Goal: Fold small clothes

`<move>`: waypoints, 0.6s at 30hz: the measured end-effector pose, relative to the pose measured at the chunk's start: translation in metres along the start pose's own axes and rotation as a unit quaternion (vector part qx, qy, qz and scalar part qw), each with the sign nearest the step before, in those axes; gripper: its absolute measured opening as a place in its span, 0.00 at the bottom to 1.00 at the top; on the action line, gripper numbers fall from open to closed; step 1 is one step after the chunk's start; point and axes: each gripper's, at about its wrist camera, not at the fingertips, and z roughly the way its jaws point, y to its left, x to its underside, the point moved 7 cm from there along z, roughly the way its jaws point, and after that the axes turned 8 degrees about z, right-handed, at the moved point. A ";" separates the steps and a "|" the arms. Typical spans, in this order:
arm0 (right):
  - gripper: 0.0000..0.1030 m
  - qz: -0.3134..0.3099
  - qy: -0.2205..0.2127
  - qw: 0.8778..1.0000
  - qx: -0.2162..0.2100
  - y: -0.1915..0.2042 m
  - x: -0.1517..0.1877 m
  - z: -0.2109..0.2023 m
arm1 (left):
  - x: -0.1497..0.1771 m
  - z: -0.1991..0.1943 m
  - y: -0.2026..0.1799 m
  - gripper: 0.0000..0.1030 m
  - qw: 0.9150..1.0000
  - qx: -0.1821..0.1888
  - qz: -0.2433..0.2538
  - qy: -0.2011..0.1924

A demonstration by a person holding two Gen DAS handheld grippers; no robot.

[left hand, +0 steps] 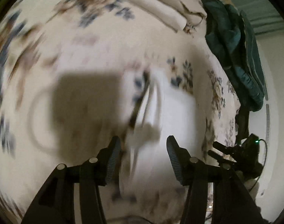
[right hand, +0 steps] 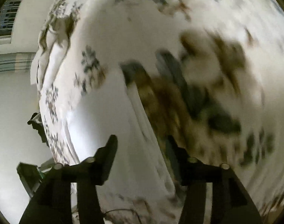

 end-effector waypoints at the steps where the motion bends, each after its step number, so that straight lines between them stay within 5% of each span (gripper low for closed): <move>1: 0.56 0.014 0.007 1.000 0.000 -0.011 0.014 -0.001 | 0.019 -0.002 0.003 0.47 1.000 0.008 -0.028 0.003; 3: 0.56 0.040 0.022 0.999 -0.012 -0.024 0.037 0.001 | 0.052 0.000 0.008 0.47 0.995 0.036 -0.090 0.009; 7: 0.57 0.109 0.077 0.988 -0.073 -0.044 0.083 0.022 | 0.103 0.029 0.013 0.47 0.974 0.106 -0.200 0.028; 12: 0.56 0.182 0.124 0.964 -0.152 -0.046 0.103 0.073 | 0.100 0.063 0.009 0.44 0.952 0.166 -0.256 -0.014; 13: 0.38 0.187 0.114 0.963 -0.156 -0.046 0.102 0.075 | 0.093 0.063 0.013 0.39 0.951 0.163 -0.261 -0.034; 14: 0.17 0.192 0.087 0.966 -0.149 -0.047 0.097 0.075 | 0.087 0.061 0.016 0.10 0.950 0.160 -0.263 -0.048; 18: 0.07 0.181 0.064 0.973 -0.126 -0.041 0.096 0.072 | 0.064 0.035 0.036 0.07 0.955 0.128 -0.256 -0.078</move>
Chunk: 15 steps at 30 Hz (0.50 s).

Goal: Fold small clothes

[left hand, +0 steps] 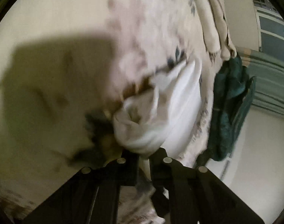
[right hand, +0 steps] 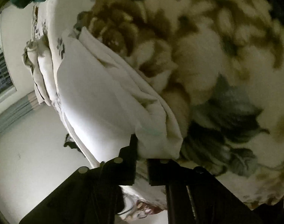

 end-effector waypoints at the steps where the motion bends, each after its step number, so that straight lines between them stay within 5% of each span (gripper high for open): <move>1: 0.07 -0.009 -0.001 1.000 0.005 0.002 0.003 -0.001 | -0.005 -0.002 -0.001 0.07 1.000 0.005 0.002 -0.002; 6: 0.06 -0.022 -0.007 0.999 0.024 0.005 0.017 0.002 | -0.028 -0.019 0.008 0.07 1.000 -0.019 0.011 -0.017; 11: 0.07 -0.049 -0.004 0.998 0.044 0.006 0.006 -0.011 | -0.057 -0.071 0.032 0.08 0.995 -0.041 0.009 -0.085; 13: 0.21 -0.084 0.014 0.994 0.068 0.012 0.010 -0.010 | -0.055 -0.073 0.032 0.19 0.997 -0.038 0.023 -0.067; 15: 0.45 -0.112 0.029 0.990 0.082 0.018 0.016 -0.012 | -0.049 -0.062 0.022 0.59 0.997 -0.037 0.052 -0.037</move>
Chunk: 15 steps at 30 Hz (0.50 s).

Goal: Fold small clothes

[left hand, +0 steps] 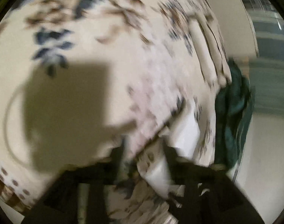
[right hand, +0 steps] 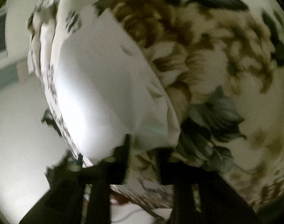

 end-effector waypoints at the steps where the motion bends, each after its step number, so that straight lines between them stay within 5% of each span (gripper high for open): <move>1: 0.57 -0.013 -0.002 1.000 0.004 0.003 0.000 -0.006 | 0.002 0.007 -0.010 0.60 1.000 0.001 0.018 0.013; 8: 0.65 -0.064 -0.038 0.997 0.003 0.024 -0.038 -0.027 | -0.019 0.058 -0.068 0.61 0.990 0.012 0.124 0.059; 15: 0.66 -0.081 0.018 0.994 -0.075 0.038 -0.089 0.008 | -0.015 0.128 -0.088 0.61 0.966 0.050 0.185 0.175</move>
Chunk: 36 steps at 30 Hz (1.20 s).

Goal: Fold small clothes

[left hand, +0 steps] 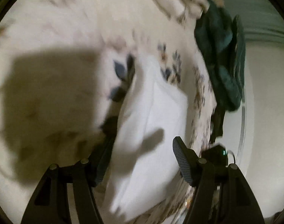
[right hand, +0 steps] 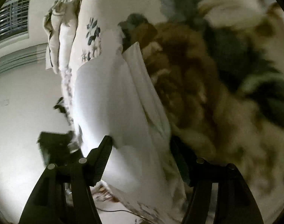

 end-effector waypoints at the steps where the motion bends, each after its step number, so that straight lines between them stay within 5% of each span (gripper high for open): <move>1: 0.67 0.001 0.009 1.000 -0.016 0.001 -0.004 0.006 | 0.001 0.010 0.003 0.61 1.000 0.009 -0.004 0.014; 4: 0.65 -0.002 0.027 0.999 -0.037 0.000 -0.008 0.015 | -0.001 0.020 0.006 0.61 1.000 0.020 -0.016 0.014; 6: 0.53 -0.002 0.031 0.998 -0.049 0.003 -0.008 0.016 | -0.004 0.019 0.000 0.58 1.000 0.020 -0.011 0.000; 7: 0.34 -0.005 0.031 0.998 -0.053 0.006 -0.007 0.016 | -0.006 0.017 -0.005 0.50 1.000 0.013 -0.004 -0.009; 8: 0.23 -0.005 0.032 0.998 -0.057 0.007 -0.006 0.016 | -0.006 0.014 -0.008 0.25 1.000 0.007 0.001 -0.015; 11: 0.17 -0.014 0.022 0.998 -0.052 0.016 -0.003 0.011 | -0.010 0.007 -0.013 0.15 0.999 0.006 -0.005 -0.033; 20: 0.15 -0.052 -0.022 0.998 -0.038 0.102 -0.004 -0.021 | -0.046 -0.041 -0.050 0.14 0.998 0.015 0.024 -0.058; 27: 0.15 -0.097 -0.068 0.992 -0.052 0.233 -0.049 -0.029 | -0.163 -0.107 -0.091 0.14 0.992 0.003 0.078 -0.099; 36: 0.15 -0.141 -0.112 0.982 -0.059 0.397 -0.193 0.031 | -0.363 -0.140 -0.086 0.15 0.979 -0.038 0.121 -0.160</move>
